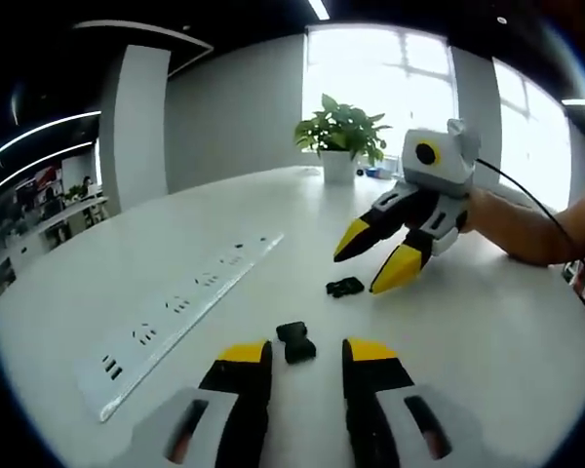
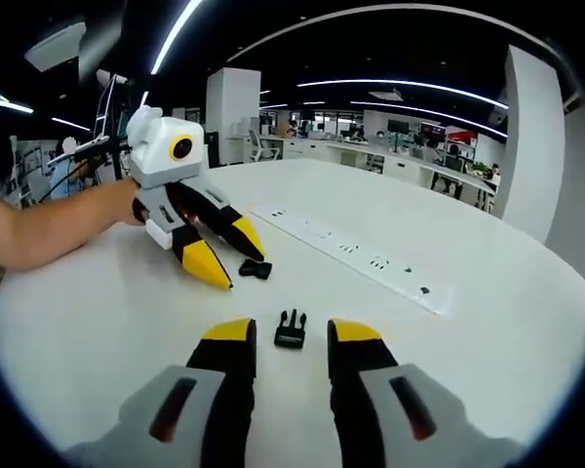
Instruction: Snap the two parts of the plastic buckle together until the buckle closes and remains connected.
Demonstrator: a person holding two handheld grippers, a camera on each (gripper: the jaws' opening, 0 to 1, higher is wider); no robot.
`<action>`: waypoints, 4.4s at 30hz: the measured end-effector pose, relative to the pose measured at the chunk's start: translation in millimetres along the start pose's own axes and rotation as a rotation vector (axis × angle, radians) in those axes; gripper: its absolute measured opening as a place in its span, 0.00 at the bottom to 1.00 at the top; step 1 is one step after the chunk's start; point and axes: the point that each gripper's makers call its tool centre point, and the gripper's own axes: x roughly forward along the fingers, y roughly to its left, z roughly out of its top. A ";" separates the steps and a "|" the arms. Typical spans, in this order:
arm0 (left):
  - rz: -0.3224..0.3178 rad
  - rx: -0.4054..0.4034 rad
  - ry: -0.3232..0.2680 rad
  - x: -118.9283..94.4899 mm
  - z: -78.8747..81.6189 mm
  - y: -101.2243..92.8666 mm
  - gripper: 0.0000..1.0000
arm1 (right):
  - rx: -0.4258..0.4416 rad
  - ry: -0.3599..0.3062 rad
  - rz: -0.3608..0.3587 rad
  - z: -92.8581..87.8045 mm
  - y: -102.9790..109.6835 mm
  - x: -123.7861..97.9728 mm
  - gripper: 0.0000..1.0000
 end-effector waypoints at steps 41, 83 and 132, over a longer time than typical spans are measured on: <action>0.045 -0.020 0.010 1.7 0.1 0.4 0.19 | 0.033 0.036 -0.020 -8.3 4.3 7.4 0.16; 0.049 -0.017 0.014 -1.9 -0.7 4.6 0.12 | 0.044 0.023 -0.062 -8.0 11.5 7.9 0.16; 0.048 0.002 0.018 -1.5 -3.0 4.3 0.12 | 0.062 0.020 -0.104 -6.2 5.5 10.5 0.15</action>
